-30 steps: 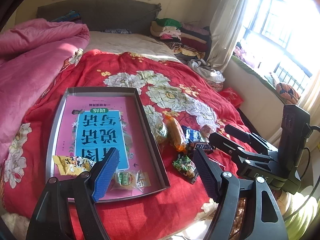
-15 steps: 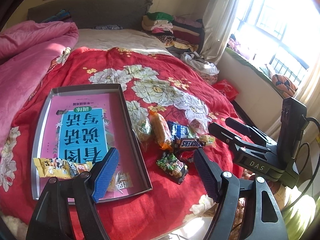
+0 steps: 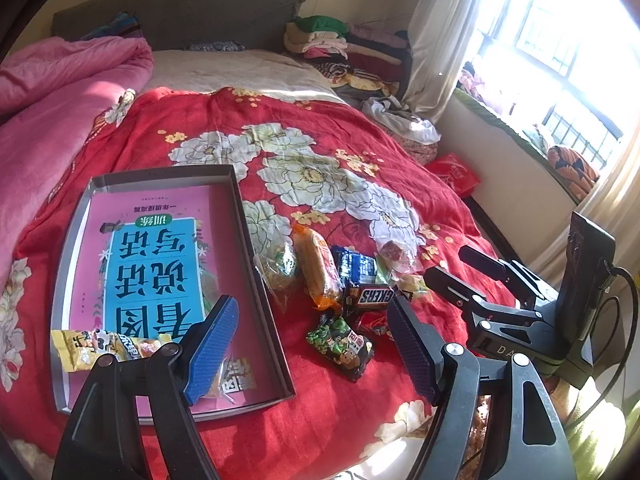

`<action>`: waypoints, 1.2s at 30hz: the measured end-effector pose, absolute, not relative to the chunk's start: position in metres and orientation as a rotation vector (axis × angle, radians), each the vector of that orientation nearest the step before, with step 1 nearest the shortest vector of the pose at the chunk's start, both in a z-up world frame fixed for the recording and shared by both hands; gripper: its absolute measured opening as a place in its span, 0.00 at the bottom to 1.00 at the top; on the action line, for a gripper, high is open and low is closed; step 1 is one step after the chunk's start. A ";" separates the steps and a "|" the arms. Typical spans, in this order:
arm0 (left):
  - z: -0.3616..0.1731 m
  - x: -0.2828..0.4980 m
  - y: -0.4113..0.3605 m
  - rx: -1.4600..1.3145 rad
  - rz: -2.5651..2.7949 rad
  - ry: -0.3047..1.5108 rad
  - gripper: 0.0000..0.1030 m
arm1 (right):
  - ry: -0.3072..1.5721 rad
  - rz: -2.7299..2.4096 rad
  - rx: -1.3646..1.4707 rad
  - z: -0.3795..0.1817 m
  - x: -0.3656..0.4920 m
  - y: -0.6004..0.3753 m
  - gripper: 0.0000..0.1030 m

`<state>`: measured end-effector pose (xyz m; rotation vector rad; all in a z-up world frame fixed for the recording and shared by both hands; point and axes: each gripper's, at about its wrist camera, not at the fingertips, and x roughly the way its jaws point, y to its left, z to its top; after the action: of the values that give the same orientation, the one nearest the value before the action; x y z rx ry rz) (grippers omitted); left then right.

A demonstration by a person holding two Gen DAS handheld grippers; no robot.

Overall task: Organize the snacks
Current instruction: 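Move both open tools back to the snack pile, then grasp the Snickers bar with the right tool while the left tool grasps the orange-wrapped stick snack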

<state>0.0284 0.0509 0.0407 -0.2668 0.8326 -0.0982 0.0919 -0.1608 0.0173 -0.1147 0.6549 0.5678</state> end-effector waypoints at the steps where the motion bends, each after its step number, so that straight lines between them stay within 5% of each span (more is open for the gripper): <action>1: 0.039 0.031 0.050 -0.269 -0.098 0.842 0.76 | 0.657 0.570 -0.131 0.016 0.092 -0.160 0.75; 36: -0.026 0.110 0.050 -0.450 -0.138 1.070 0.75 | 0.686 0.676 -0.653 -0.061 0.100 -0.094 0.74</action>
<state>0.1098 0.0504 -0.0260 -0.4505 1.0701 -0.1380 0.1000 -0.0942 -0.0612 -0.6526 0.6860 0.6764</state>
